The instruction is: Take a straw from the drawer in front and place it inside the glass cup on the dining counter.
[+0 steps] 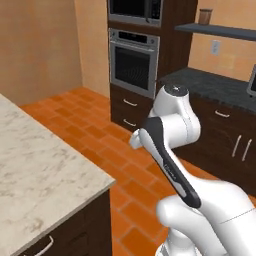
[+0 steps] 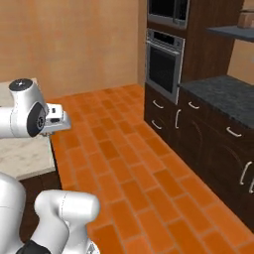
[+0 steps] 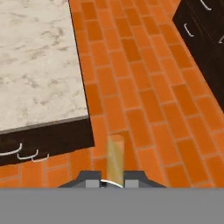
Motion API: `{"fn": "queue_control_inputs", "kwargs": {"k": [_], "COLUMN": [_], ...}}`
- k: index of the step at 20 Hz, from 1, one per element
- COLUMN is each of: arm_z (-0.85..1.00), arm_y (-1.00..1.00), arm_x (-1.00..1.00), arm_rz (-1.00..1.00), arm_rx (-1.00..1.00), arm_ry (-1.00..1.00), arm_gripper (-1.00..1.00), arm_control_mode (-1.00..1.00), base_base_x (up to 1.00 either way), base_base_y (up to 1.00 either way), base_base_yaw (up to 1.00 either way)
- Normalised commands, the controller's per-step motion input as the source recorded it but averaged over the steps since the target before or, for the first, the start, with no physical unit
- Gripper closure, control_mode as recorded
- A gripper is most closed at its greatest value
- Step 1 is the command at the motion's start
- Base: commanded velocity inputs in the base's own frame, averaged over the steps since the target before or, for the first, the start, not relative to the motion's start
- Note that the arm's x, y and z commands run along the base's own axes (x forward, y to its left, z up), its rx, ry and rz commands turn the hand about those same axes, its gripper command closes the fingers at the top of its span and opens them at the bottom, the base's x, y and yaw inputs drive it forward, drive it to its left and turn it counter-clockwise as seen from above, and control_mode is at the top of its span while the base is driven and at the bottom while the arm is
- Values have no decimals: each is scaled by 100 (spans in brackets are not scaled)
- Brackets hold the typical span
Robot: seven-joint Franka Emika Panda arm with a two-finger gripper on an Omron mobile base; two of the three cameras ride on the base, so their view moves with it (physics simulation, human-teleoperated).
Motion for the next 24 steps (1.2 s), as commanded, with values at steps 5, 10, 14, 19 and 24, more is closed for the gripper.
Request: {"fn": "queue_control_inputs", "kwargs": {"k": [5,10,14,19,24], "arm_z": [0,0,0,0,0], "arm_y": [0,0,0,0,0], "arm_x": [0,0,0,0,0], "arm_rz": [0,0,0,0,0], "arm_rx": [0,0,0,0,0], "arm_ry": [0,0,0,0,0], "arm_gripper": [100,100,100,100,100], "arm_control_mode": [100,100,100,100,100], "base_base_x": [-58,-29,-35,-32,-17], "base_base_y": [93,100,100,100,100], "base_base_yaw": [8,15,13,12,10]}}
